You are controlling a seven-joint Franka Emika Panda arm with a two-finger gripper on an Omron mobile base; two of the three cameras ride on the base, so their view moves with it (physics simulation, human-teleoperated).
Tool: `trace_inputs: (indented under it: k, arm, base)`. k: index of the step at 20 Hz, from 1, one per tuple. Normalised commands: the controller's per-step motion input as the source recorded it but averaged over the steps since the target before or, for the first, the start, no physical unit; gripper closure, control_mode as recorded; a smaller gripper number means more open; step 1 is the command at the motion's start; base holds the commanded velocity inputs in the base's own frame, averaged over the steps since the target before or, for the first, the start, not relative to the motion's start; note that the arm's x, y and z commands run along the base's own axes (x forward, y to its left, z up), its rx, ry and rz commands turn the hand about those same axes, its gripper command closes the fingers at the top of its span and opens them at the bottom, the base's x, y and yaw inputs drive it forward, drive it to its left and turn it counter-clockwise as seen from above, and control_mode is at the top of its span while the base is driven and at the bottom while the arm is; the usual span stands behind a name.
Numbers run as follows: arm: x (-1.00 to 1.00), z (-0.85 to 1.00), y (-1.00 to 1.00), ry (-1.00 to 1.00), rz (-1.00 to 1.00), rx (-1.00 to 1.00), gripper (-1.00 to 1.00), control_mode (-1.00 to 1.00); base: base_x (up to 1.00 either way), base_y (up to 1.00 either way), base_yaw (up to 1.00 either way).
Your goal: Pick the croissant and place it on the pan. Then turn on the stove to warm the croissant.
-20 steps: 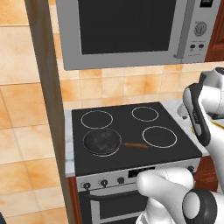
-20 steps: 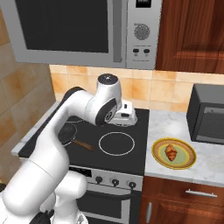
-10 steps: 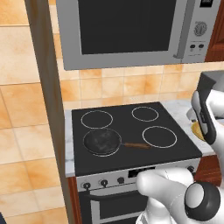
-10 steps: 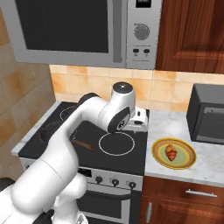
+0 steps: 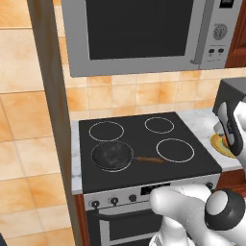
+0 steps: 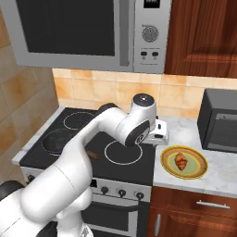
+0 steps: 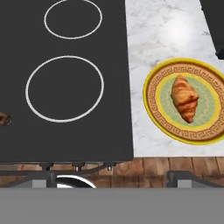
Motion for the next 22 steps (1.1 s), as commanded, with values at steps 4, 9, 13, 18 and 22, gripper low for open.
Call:
trace_inputs:
  k: [4,9,13,18,22]
  arm:
    - [0.01,-0.11,-0.34,0.00,-0.02,0.00,-1.00,-1.00]
    - [0.05,-0.14,-0.32,0.01,-0.02,0.00,-1.00,-1.00]
    - [0.08,-0.14,-0.27,0.05,-0.02,0.00,-1.00,-1.00]
    - [0.14,-0.14,-0.21,0.09,0.00,0.00,-1.00,-1.00]
    - [0.05,-0.16,-0.20,0.05,0.00,0.00,-1.00,-1.00]
  base:
    - [0.00,0.00,0.00]
    - [0.00,0.00,0.00]
    - [0.00,0.00,0.00]
    - [0.00,0.00,0.00]
    - [0.00,0.00,0.00]
